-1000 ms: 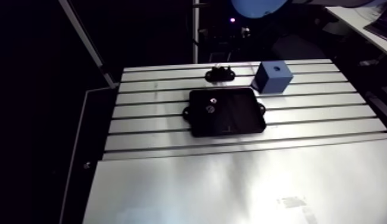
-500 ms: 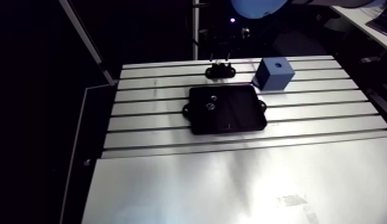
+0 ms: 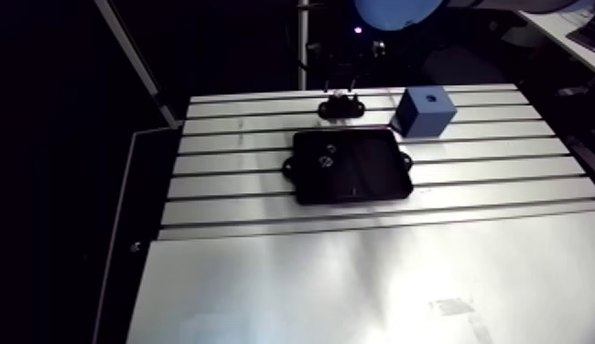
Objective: Pick up the M10 bolt and insert it into the hex recess until seated.
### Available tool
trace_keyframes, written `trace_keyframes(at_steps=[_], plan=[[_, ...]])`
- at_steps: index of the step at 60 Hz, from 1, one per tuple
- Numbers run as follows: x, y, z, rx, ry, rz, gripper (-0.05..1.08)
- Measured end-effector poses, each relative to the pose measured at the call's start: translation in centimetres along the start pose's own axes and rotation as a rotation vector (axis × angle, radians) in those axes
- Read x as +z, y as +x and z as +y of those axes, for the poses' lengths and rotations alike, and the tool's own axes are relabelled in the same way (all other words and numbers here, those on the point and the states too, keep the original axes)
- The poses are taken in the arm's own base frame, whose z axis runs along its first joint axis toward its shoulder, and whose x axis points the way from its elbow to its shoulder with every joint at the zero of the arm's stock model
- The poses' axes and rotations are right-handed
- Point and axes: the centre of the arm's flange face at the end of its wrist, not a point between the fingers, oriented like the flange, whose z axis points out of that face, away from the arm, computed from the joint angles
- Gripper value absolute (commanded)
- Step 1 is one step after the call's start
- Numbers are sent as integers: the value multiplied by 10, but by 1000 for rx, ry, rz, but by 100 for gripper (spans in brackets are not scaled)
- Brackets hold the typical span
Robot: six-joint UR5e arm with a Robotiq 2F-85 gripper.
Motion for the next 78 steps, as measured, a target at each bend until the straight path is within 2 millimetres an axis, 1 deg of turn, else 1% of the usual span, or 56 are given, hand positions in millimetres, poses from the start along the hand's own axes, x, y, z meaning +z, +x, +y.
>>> trace_keyframes(at_steps=[35, 46, 78], plan=[[5, -2, 0, 0, -2, -6, 49], [6, -2, 0, 0, -2, -8, 54], [7, -2, 1, -2, -17, -12, 56]])
